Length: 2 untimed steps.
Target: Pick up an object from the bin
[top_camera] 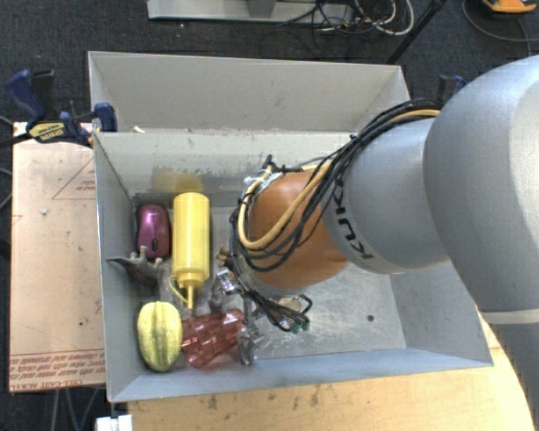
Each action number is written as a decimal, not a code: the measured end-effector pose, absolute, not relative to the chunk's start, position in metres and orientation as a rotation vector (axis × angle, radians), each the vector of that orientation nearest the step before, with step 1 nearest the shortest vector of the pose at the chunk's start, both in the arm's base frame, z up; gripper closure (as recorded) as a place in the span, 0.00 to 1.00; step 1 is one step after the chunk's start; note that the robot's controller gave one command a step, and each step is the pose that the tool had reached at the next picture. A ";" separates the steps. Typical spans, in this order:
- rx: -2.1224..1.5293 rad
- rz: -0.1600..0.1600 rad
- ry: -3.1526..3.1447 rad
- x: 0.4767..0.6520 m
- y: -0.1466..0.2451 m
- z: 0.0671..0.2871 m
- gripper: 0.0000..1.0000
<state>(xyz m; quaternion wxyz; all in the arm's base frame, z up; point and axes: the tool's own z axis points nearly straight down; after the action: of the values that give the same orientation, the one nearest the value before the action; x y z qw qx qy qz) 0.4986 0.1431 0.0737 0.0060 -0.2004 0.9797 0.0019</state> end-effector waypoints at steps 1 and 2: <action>-0.909 0.002 2.992 0.496 0.154 0.081 1.00; -0.909 0.002 2.992 0.496 0.154 0.081 1.00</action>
Offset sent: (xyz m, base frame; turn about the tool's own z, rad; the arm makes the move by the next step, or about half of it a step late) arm 0.0000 0.0000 0.0000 0.0000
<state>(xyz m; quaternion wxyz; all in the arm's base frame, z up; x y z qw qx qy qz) 0.4964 0.1542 0.0807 0.0075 -0.2906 0.9568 0.0007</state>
